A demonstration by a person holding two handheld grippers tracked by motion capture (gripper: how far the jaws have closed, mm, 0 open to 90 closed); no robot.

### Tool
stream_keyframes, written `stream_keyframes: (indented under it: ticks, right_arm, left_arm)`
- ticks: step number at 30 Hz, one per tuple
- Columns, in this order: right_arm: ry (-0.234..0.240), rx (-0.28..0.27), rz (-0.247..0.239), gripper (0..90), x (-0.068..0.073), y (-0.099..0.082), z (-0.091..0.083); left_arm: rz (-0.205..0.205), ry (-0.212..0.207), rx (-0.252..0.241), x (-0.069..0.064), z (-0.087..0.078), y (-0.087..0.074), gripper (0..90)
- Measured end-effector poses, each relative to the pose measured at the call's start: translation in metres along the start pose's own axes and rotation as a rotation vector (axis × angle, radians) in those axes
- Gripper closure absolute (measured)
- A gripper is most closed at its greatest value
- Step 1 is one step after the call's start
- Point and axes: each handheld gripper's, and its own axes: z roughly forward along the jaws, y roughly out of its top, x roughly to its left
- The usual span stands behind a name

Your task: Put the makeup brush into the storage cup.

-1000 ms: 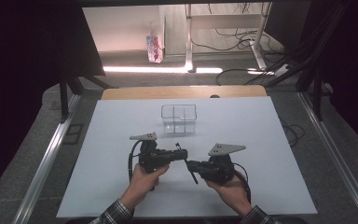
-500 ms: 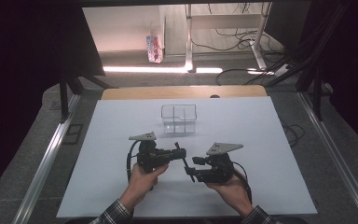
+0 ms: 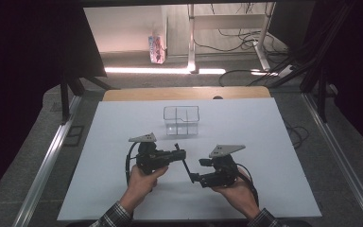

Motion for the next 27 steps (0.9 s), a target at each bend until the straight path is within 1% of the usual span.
stream_keyframes:
  ticks: [2,8,10,12,14,19,23,25,27]
  right_arm:
    - [-0.002,0.004,0.005,29.6,-0.002,0.000,-0.001]
    - [-0.025,0.008,0.010,27.1,-0.008,-0.002,-0.005]
    - [-0.034,0.013,0.010,26.5,-0.010,-0.003,-0.007]
    - [-0.044,0.017,0.007,25.4,-0.011,-0.004,-0.007]
    - [-0.051,0.018,0.007,24.2,-0.013,-0.005,-0.008]
    - [-0.066,0.025,0.001,19.3,-0.017,-0.006,-0.012]
    - [-0.072,0.023,0.014,15.4,-0.022,-0.008,-0.015]
    - [-0.082,0.028,0.018,12.8,-0.024,-0.009,-0.015]
    - [-0.097,0.029,0.012,10.7,-0.026,-0.010,-0.017]
  left_arm:
    - [0.004,0.004,0.000,0.001,-0.001,0.000,83.6]
    - [0.024,0.040,0.009,0.001,-0.006,0.002,83.5]
    - [0.020,0.045,0.006,0.002,-0.007,0.002,83.5]
    - [0.027,0.061,0.009,0.002,-0.009,0.002,83.5]
    - [0.027,0.064,0.008,0.002,-0.010,0.002,83.5]
    - [0.050,0.106,0.023,0.002,-0.013,0.003,83.5]
    - [0.068,0.135,0.029,0.002,-0.015,0.004,83.5]
    - [0.074,0.146,0.031,0.002,-0.016,0.004,83.5]
    - [0.086,0.164,0.037,0.001,-0.017,0.005,83.5]
